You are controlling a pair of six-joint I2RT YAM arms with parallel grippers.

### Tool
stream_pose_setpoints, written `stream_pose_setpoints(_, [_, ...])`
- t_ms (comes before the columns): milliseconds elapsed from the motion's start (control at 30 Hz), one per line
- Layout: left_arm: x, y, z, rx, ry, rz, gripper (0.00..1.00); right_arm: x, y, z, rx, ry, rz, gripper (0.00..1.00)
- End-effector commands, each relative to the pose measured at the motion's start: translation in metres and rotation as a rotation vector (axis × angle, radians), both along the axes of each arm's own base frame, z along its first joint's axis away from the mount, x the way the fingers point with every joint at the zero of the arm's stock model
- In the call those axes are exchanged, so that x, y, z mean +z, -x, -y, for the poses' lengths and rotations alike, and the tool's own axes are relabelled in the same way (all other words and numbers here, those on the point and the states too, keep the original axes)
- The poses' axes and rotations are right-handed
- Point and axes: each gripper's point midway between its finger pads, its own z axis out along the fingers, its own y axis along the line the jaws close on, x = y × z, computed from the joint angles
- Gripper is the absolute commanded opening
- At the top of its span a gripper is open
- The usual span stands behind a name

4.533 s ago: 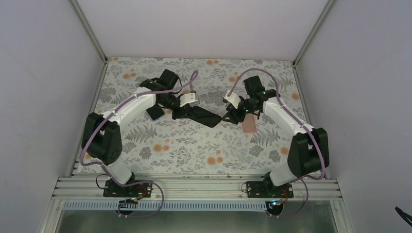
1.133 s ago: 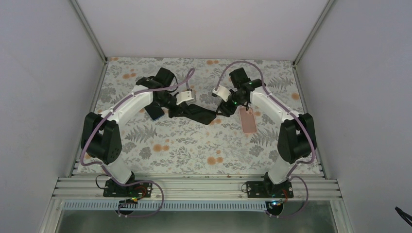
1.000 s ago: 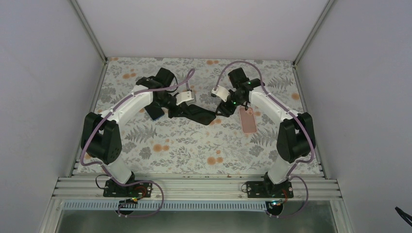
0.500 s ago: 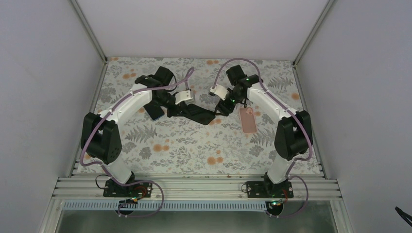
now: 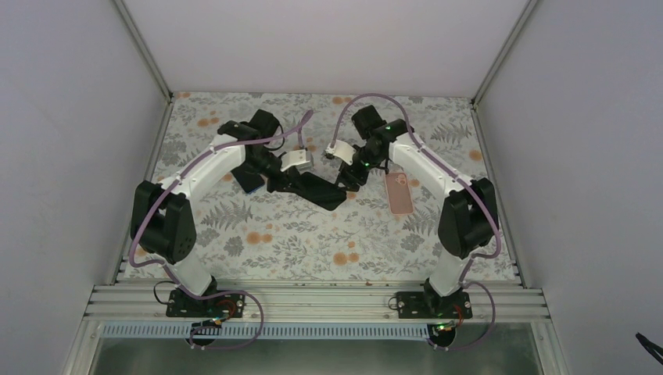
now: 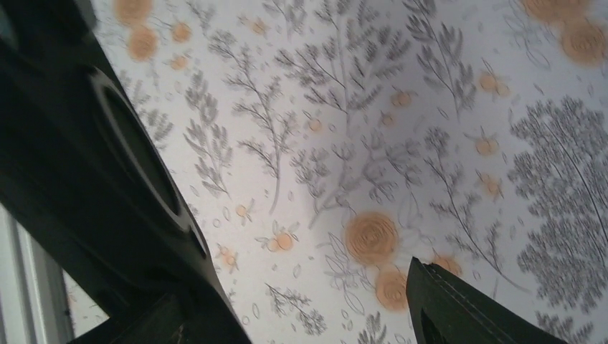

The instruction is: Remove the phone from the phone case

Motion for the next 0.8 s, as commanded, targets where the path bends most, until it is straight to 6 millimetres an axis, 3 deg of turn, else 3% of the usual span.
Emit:
stream_pose_setpoints(0, [0.052,0.022,0.040,-0.157,0.288,0.020,0.02,0.044,0.011,-0.063,0.170,-0.286,-0.010,0.73])
stream_pose_setpoints(167, [0.055,0.003,0.038,-0.084,0.246,0.126,0.02,0.047,0.068,-0.065,0.393,-0.410,-0.285,0.73])
stream_pose_setpoints(300, [0.071,-0.009,0.034,-0.035,0.248,0.217,0.02,0.033,0.094,-0.071,0.450,-0.454,-0.377,0.72])
stream_pose_setpoints(567, [0.069,-0.032,0.027,0.065,0.184,0.372,0.02,0.038,0.126,-0.090,0.517,-0.483,-0.442,0.66])
stream_pose_setpoints(767, [0.074,-0.040,0.030,0.087,0.195,0.448,0.02,0.042,0.148,-0.103,0.551,-0.485,-0.495,0.50])
